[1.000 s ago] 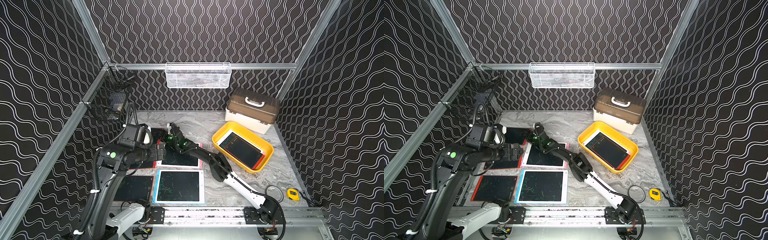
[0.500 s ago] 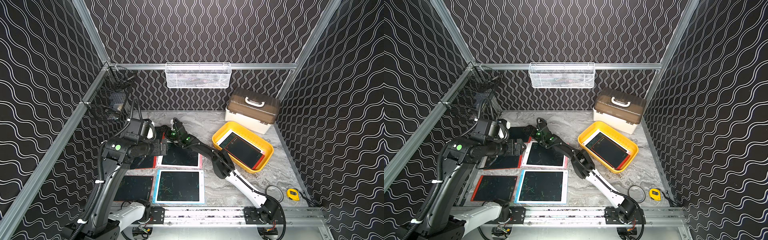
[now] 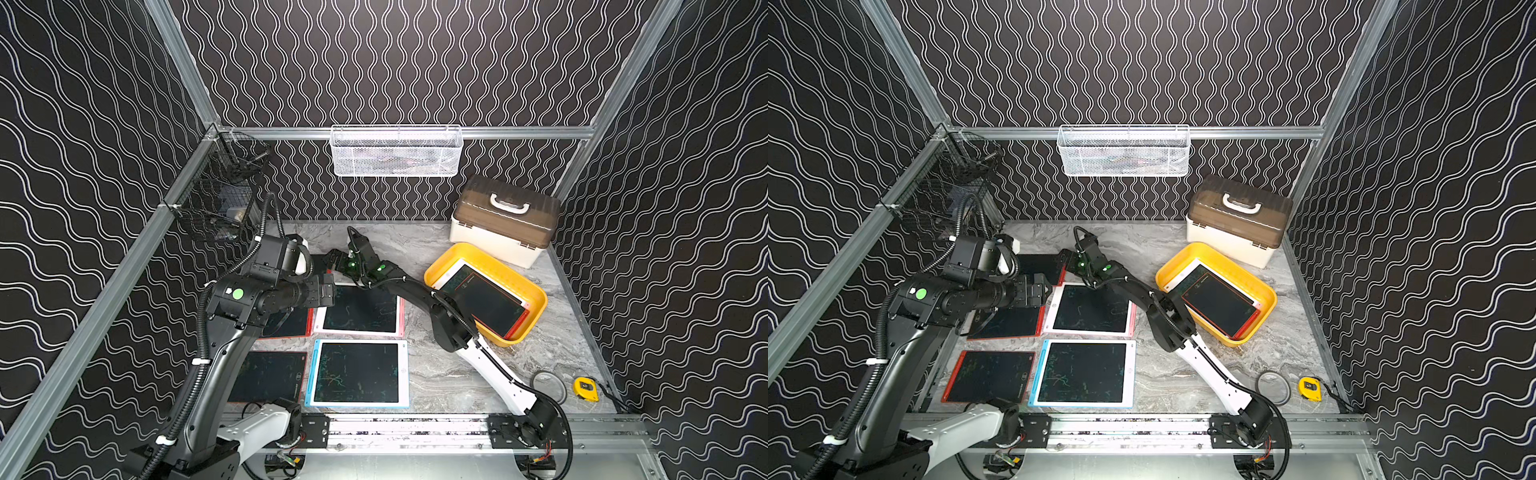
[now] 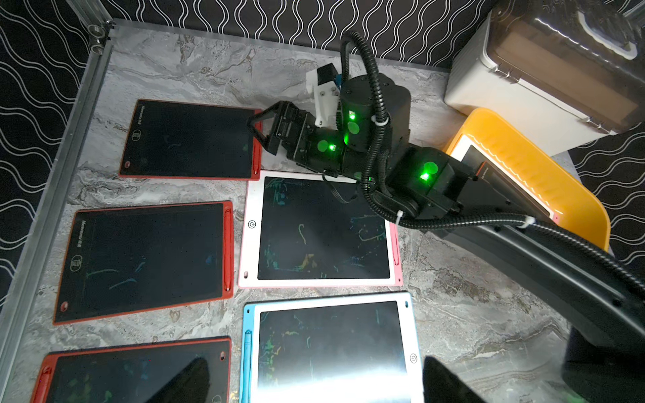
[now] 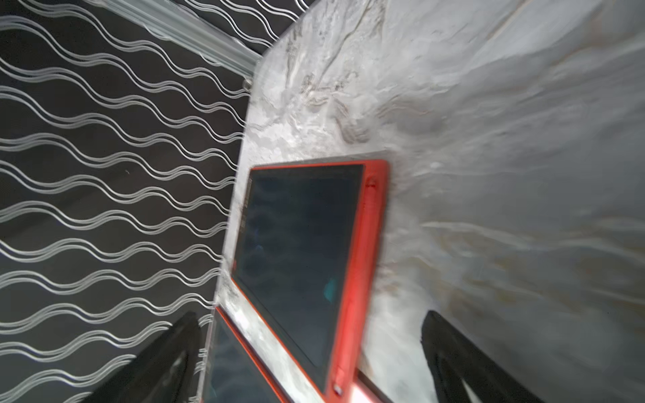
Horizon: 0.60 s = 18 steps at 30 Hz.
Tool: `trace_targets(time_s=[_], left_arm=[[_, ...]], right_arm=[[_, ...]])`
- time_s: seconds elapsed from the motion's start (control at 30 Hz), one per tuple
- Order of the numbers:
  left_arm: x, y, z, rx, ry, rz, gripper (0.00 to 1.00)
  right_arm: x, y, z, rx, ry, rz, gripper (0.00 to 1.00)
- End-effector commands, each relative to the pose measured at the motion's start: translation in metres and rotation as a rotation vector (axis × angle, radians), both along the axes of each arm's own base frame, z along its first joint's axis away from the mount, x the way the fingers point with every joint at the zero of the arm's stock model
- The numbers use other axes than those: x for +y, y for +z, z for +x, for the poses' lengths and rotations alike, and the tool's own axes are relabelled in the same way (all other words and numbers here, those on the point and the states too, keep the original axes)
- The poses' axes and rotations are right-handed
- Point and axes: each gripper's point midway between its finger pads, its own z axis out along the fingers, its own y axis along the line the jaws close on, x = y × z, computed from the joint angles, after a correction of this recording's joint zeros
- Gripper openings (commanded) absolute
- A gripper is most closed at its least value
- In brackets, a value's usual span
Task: Take out the writing tablet from the storage box
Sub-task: Place the writing tablet at the center of the board, then move the writing tablet to the center of the board.
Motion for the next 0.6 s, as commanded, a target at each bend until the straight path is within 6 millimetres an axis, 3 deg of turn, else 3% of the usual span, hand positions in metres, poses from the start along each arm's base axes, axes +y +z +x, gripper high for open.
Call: trace_targets(time_s=[0.0,0.17,0.3,0.47,0.57], left_arm=[[-0.004,0.001,0.019,-0.046,0.006,-0.013,0.99],[-0.005,-0.016,0.045,-0.035,0.032,0.004,0.99],[-0.004,-0.041,0.072,-0.011,0.058,0.045,0.99],[0.001,-0.073,0.114,0.02,0.068,0.147,0.99],[0.002,-0.09,0.14,0.032,0.065,0.195,0.99]], right_arm=[[-0.044,0.074,0.023,-0.113,-0.063,-0.046,1.0],[-0.127,0.107,0.038,-0.149,-0.152,-0.207,1.0],[-0.185,0.136,0.034,-0.162,-0.184,-0.24,1.0],[-0.231,0.179,0.002,-0.237,-0.155,-0.323,1.0],[-0.253,0.194,-0.023,-0.266,-0.141,-0.35,1.0]])
